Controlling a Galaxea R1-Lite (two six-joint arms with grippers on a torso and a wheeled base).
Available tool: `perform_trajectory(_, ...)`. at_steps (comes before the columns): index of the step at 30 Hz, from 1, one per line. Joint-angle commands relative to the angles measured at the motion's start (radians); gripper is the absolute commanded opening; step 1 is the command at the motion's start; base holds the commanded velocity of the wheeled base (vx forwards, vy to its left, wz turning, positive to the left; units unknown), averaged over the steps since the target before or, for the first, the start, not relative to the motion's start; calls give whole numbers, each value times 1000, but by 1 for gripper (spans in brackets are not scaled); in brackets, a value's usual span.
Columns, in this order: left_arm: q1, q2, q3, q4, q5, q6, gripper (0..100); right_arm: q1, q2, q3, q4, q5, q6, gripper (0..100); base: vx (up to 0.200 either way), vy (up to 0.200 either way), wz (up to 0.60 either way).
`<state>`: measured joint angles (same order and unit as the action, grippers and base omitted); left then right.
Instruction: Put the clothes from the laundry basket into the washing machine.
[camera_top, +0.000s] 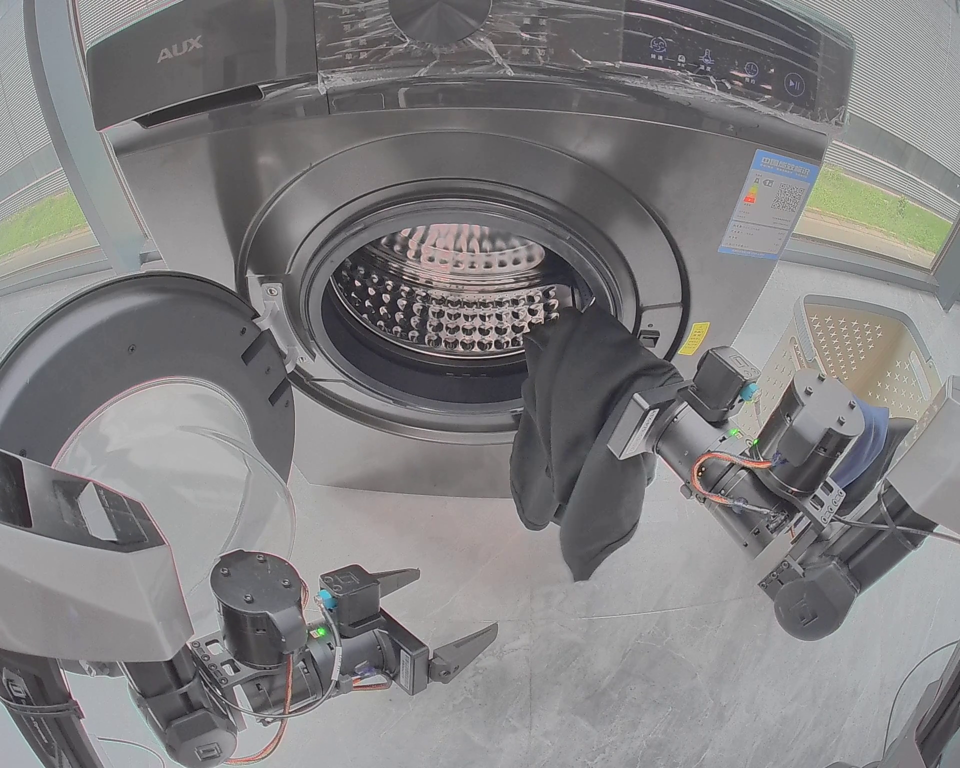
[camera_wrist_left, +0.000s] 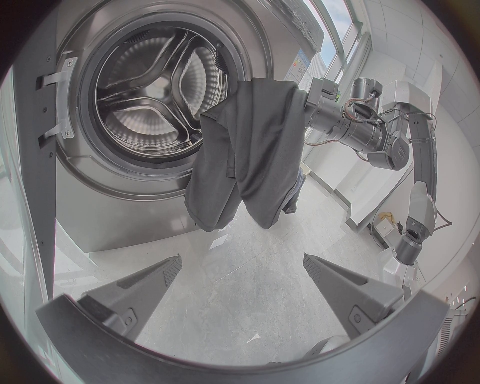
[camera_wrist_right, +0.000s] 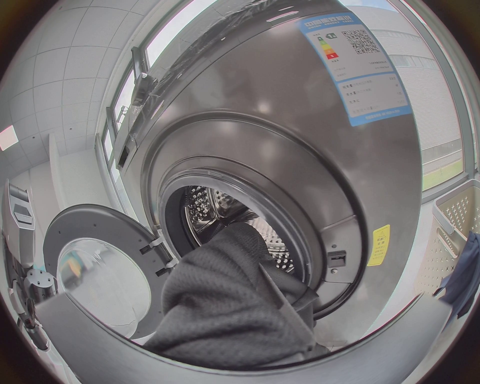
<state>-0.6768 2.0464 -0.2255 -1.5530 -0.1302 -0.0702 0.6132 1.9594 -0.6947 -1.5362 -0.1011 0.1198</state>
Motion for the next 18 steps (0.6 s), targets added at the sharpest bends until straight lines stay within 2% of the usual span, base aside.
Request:
perform_trajectory(1,-4,-2,0,-1,0,0,100,-13,9,-2,-1,0,0,0,0,0,0)
perform_trajectory(10,-3,-2,12,-1,-2,0,100,-23,30,-14,-2,-9,0,0,0,0,0)
perform_trajectory(14,-7,3,-48,-1,0,0,100,-4,30,-16,-1,-11,0,0,0,0,0)
perform_trajectory(18,-18,17,-176,-1,6,-8,100,28,39,-17,-1,-11,0,0,0,0,0)
